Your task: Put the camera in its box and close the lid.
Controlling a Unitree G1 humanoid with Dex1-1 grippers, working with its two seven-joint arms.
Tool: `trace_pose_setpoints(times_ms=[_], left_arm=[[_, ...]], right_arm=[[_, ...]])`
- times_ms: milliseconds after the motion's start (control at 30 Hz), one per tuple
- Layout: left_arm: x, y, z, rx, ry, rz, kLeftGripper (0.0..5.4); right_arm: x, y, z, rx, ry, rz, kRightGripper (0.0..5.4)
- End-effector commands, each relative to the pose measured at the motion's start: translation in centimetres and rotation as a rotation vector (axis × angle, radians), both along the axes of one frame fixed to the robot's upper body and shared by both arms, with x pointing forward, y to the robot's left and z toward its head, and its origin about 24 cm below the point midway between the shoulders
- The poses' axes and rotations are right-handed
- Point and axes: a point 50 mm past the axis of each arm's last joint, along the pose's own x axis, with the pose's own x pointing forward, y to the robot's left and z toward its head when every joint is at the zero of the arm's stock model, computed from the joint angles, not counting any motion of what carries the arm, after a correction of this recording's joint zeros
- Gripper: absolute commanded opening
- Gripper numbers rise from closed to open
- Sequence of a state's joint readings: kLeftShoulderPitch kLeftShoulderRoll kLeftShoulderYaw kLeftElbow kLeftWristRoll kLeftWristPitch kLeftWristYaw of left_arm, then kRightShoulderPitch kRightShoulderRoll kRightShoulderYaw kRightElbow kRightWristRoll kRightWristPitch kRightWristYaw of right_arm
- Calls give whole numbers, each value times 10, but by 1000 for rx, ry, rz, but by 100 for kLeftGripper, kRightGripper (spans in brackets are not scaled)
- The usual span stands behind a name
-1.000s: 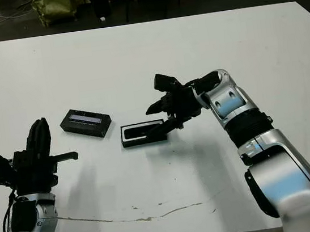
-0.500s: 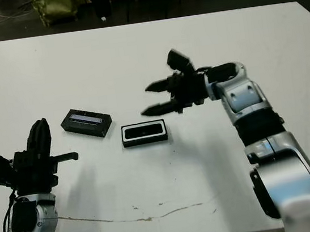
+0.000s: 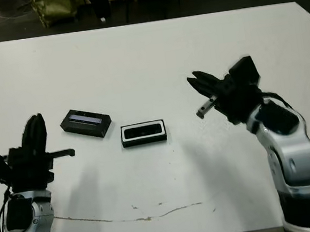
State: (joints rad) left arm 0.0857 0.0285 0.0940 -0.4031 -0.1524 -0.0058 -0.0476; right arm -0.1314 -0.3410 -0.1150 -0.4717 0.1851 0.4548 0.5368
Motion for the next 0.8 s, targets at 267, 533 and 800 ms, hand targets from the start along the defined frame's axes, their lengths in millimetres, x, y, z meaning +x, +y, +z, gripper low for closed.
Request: trace_pose_setpoints(times_ms=[267, 533, 800], left_arm=[[38, 21, 62, 383, -36, -94, 0], [85, 20, 97, 669, 141, -328, 0], [132, -6, 114, 1106, 355, -542, 0]], right_arm=[[-26, -8, -37, 203, -15, -100, 2], [-33, -4, -54, 228, -26, -120, 2], [-36, -3, -51, 217, -32, -139, 2]])
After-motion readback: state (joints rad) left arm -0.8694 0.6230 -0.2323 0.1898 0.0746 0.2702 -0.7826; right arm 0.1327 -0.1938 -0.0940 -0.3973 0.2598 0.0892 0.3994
